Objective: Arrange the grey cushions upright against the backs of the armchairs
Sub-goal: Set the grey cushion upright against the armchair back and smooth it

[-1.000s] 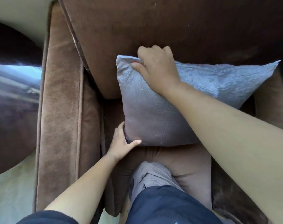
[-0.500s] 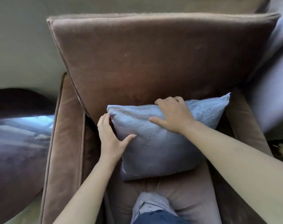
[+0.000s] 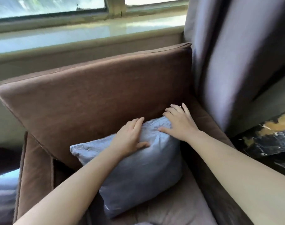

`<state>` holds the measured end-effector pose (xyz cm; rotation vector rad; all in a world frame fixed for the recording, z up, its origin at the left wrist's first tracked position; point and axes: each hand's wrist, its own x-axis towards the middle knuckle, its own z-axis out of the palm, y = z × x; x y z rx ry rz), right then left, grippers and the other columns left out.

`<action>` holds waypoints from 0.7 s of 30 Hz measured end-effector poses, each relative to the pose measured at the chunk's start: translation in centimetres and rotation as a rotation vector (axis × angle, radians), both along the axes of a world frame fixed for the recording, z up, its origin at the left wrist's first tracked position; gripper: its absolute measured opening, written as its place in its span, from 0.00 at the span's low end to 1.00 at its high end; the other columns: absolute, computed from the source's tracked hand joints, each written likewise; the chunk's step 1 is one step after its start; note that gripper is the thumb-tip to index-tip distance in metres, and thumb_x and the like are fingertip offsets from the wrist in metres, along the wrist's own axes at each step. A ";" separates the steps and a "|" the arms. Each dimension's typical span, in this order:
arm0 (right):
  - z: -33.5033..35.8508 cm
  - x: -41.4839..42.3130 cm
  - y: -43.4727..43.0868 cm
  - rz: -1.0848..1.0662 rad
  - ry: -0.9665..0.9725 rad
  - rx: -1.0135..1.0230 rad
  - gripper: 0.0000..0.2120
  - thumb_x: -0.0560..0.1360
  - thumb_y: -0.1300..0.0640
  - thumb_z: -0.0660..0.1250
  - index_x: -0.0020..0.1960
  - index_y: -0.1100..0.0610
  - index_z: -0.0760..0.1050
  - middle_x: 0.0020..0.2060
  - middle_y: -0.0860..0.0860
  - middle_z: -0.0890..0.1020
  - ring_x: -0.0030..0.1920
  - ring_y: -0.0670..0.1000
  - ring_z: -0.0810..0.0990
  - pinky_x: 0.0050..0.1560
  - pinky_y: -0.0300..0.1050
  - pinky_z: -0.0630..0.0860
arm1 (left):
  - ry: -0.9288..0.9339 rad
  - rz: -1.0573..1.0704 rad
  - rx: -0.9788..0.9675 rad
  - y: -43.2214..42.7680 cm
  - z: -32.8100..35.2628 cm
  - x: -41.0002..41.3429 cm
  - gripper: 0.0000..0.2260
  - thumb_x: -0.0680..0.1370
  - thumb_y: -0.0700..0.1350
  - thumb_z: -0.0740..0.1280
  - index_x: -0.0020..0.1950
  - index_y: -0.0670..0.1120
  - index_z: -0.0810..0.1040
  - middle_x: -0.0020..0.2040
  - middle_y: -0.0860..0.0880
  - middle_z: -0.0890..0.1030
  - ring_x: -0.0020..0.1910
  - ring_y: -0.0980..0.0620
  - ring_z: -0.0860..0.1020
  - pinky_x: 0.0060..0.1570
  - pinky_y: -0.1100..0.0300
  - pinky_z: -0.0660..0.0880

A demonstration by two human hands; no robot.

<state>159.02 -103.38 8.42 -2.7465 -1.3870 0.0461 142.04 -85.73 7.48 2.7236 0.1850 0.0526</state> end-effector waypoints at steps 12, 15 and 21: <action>-6.5 0.6 -3.0 -0.662 0.849 0.788 0.38 0.68 0.38 0.72 0.72 0.52 0.66 0.66 0.48 0.76 0.65 0.49 0.75 0.69 0.50 0.70 | 0.144 0.036 0.061 -5.9 -0.7 12.6 0.28 0.73 0.63 0.68 0.62 0.44 0.69 0.54 0.44 0.80 0.52 0.40 0.80 0.47 0.49 0.76; -8.8 0.4 -2.8 -0.749 0.962 0.901 0.28 0.68 0.31 0.63 0.59 0.48 0.77 0.54 0.47 0.83 0.57 0.46 0.80 0.63 0.53 0.75 | 0.178 0.006 0.057 -6.1 -0.3 14.5 0.26 0.71 0.66 0.69 0.54 0.45 0.73 0.48 0.45 0.82 0.47 0.41 0.80 0.43 0.51 0.74; -11.2 -1.2 -1.8 -0.674 1.009 0.949 0.20 0.79 0.41 0.60 0.61 0.53 0.78 0.55 0.46 0.82 0.59 0.44 0.78 0.60 0.38 0.70 | 0.229 0.036 -0.101 -4.1 -0.3 16.8 0.20 0.71 0.61 0.72 0.40 0.43 0.75 0.34 0.49 0.78 0.37 0.48 0.77 0.37 0.53 0.70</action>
